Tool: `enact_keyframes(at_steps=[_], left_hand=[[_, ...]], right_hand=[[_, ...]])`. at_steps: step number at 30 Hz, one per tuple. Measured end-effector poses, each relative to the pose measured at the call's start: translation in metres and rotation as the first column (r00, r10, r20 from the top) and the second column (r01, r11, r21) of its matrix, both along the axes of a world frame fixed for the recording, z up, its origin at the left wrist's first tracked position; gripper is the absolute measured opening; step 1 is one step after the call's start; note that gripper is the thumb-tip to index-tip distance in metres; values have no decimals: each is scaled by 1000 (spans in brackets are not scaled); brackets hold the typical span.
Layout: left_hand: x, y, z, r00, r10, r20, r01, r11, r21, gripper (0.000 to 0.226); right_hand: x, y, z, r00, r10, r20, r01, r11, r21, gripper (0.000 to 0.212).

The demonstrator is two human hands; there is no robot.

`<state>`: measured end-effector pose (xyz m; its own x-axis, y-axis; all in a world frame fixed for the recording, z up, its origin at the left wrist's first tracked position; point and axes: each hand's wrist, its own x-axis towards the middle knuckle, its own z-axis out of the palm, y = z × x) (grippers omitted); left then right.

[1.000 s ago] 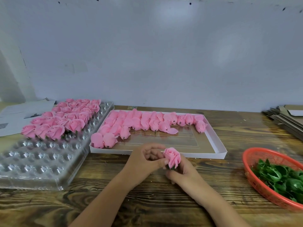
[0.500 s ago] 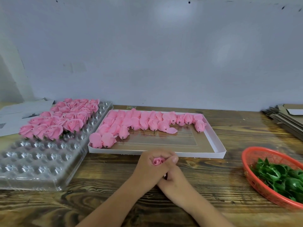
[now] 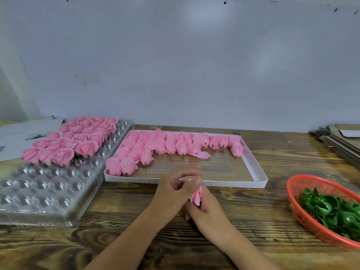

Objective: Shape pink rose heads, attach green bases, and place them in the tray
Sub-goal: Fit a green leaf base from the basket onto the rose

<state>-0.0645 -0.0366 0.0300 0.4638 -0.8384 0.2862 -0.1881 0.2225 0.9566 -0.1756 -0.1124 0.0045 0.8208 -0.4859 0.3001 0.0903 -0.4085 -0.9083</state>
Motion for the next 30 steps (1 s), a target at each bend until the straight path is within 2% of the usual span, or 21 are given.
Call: enact_keyframes(at_steps=[4, 8, 14, 19, 22, 25, 27, 30], left_hand=[[-4, -2, -2, 999, -15, 52, 14, 1000, 19, 10], [-7, -3, -3, 999, -17, 38, 14, 998, 67, 20], [-5, -5, -7, 998, -53, 42, 47, 990, 133, 18], [-1, -4, -7, 987, -143, 68, 130, 978, 165, 45], [1, -2, -5, 993, -100, 61, 93, 990, 106, 55], [0, 0, -2, 998, -51, 24, 51, 999, 16, 43], [-2, -1, -1, 998, -49, 37, 48, 998, 34, 30], [-2, -3, -3, 998, -60, 32, 57, 996, 68, 15]], right_hand=[[0, 2, 1, 1000, 7, -29, -9, 997, -71, 27], [0, 1, -1, 1000, -10, -16, 9, 998, -65, 19], [0, -4, -7, 999, -41, -26, 40, 998, -39, 34], [0, -7, -9, 997, -70, 22, 70, 998, 7, 17], [1, -7, -7, 997, -75, 35, 75, 997, -7, 18], [1, -4, -5, 997, -75, 11, 75, 996, -39, 31], [0, -4, -6, 996, -84, 2, 84, 995, -54, 36], [-1, -5, -8, 996, -89, -8, 89, 995, -55, 21]])
